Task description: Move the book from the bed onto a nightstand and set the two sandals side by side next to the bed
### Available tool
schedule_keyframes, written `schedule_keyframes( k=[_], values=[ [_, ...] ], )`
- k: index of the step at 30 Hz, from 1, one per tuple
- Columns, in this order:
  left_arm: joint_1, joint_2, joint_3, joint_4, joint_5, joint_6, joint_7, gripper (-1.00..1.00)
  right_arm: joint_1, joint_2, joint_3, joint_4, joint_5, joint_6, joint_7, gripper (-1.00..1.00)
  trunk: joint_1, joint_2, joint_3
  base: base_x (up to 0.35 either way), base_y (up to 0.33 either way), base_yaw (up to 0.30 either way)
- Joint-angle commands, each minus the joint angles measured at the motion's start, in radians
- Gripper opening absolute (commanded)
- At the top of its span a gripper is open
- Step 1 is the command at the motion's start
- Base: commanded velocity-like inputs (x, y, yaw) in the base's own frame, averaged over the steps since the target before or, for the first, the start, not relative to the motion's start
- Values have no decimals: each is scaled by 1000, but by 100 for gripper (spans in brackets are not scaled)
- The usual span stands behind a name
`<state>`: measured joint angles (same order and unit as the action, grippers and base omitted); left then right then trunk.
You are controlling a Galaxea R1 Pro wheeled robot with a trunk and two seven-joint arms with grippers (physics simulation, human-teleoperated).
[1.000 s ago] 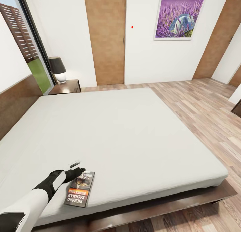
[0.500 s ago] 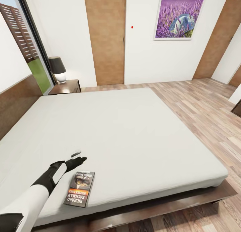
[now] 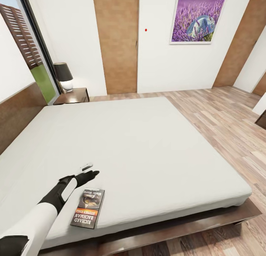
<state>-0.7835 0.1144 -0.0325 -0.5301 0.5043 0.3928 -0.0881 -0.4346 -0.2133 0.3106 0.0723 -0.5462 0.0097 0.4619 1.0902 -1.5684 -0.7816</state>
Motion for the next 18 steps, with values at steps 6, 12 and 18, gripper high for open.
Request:
schedule_keyframes(
  k=[6,12,18],
  values=[
    [0,-5,-4,2,4,5,0,100,-1,0,7,3,-11,1,6,100,0,0,-1,0,0,0],
    [0,-6,-5,2,4,6,1,100,-1,0,7,3,-11,1,6,100,0,0,-1,0,0,0],
    [0,-12,-6,2,4,6,1,100,-1,0,7,3,-12,1,6,100,0,0,-1,0,0,0]
  ],
)
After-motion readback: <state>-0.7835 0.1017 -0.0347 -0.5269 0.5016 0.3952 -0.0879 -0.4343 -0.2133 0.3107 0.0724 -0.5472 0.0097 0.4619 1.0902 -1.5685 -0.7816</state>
